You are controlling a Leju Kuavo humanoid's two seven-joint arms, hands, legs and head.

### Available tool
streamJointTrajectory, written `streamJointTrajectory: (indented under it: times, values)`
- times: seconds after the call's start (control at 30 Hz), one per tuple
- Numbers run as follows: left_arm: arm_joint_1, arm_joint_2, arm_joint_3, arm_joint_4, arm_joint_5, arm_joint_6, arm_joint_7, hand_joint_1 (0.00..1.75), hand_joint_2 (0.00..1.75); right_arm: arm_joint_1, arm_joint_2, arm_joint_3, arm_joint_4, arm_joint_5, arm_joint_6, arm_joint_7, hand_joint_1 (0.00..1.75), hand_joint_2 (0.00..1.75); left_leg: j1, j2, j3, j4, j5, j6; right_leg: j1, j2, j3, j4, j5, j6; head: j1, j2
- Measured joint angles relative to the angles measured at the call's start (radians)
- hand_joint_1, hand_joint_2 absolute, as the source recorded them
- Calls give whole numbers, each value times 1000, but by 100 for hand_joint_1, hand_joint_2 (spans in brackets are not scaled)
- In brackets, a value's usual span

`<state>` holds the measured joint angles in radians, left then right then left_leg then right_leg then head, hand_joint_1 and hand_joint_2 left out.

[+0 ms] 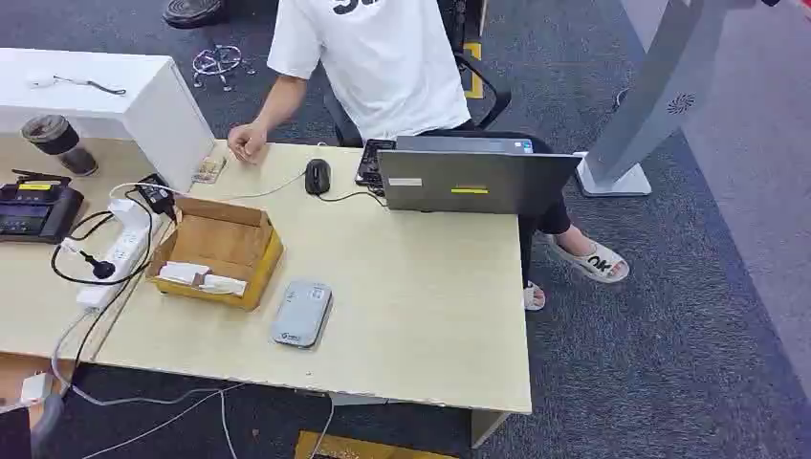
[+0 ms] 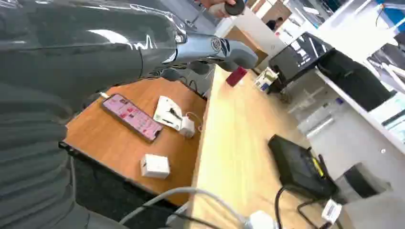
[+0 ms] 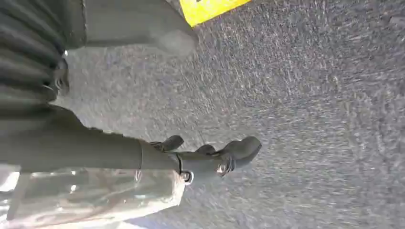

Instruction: Pass the card to the sensor for recognition and then transmit it.

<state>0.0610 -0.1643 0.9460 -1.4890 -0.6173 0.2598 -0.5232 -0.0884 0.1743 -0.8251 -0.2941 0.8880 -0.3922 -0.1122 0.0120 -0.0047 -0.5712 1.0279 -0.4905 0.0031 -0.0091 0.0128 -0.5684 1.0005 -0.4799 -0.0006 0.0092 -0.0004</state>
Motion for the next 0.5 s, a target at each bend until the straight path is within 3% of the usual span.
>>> streamJointTrajectory:
  times: [0.23, 0.37, 0.5]
  values:
    - [-21, 163, -167, 42, 25, 57, 82, 0, 175, -17, -2, 21, 2, 66, -6, 33, 0, 175, 0, 0, 0, 0, 0, 0, 0, 0, 0, 0, 0, 0, 0, 0]
    - [-23, 200, -209, 60, 26, 70, 89, 0, 175, -17, -2, 26, 5, 66, -5, 33, 0, 175, 0, 0, 0, 0, 0, 0, 0, 0, 0, 0, 0, 0, 0, 0]
    - [-46, 243, -264, 74, -20, 125, 131, 0, 175, -21, -2, 29, 6, 70, -2, 34, 0, 175, 0, -1, -1, 0, 0, 0, 0, 0, -1, 0, 0, 0, 0, 0]
